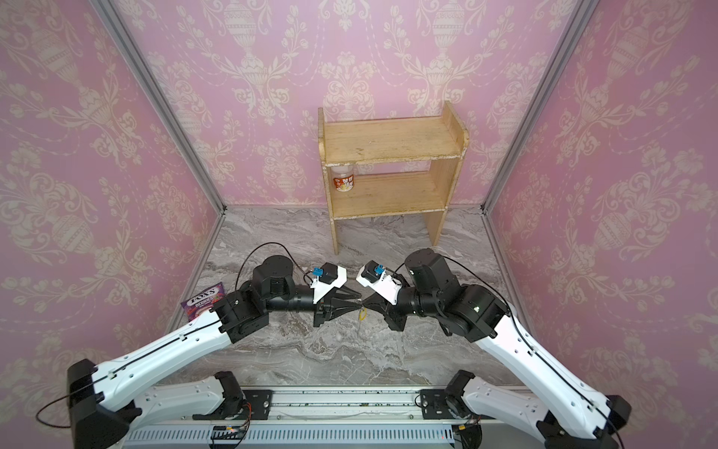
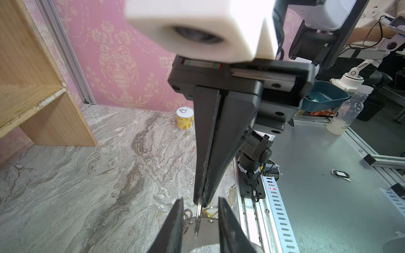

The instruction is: Put the keys on the keyring

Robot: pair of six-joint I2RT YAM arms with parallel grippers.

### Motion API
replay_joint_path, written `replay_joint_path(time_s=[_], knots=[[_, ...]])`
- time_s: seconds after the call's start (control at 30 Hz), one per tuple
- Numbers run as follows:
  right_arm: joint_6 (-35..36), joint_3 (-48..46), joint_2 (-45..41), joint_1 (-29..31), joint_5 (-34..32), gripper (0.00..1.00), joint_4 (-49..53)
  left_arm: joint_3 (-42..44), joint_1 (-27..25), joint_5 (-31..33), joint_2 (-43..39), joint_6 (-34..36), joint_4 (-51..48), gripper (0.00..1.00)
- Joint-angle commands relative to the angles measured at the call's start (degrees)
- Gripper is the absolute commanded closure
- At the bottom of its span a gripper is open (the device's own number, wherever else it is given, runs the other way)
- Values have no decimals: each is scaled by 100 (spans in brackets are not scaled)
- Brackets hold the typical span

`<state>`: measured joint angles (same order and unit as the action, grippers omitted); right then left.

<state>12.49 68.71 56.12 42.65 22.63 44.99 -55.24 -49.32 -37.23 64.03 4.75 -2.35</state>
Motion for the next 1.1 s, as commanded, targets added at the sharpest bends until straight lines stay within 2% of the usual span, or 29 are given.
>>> replay_joint_path(time_s=[0.0,0.47,0.63,0.8,0.83,0.87,0.93,1.07], knots=[[126,196,36,49,-32,100,12,-173,-25,-266,43,37,20,74],[113,212,1,59,-31,100,-48,-249,-25,-276,127,12,-37,88],[109,206,-8,62,3,100,-65,-271,-38,-232,143,26,-37,100],[53,140,-54,65,-47,100,-104,-234,-45,-98,89,10,69,100],[43,122,-79,62,-72,96,-96,-210,-43,-55,63,-7,119,100],[21,85,-133,54,-111,87,-112,-175,-43,-22,26,-30,184,100],[-55,6,-223,46,-159,78,-159,-98,-43,76,-60,-96,343,100],[-223,-86,-345,5,-149,73,-251,-22,-43,172,-152,-158,498,100]])
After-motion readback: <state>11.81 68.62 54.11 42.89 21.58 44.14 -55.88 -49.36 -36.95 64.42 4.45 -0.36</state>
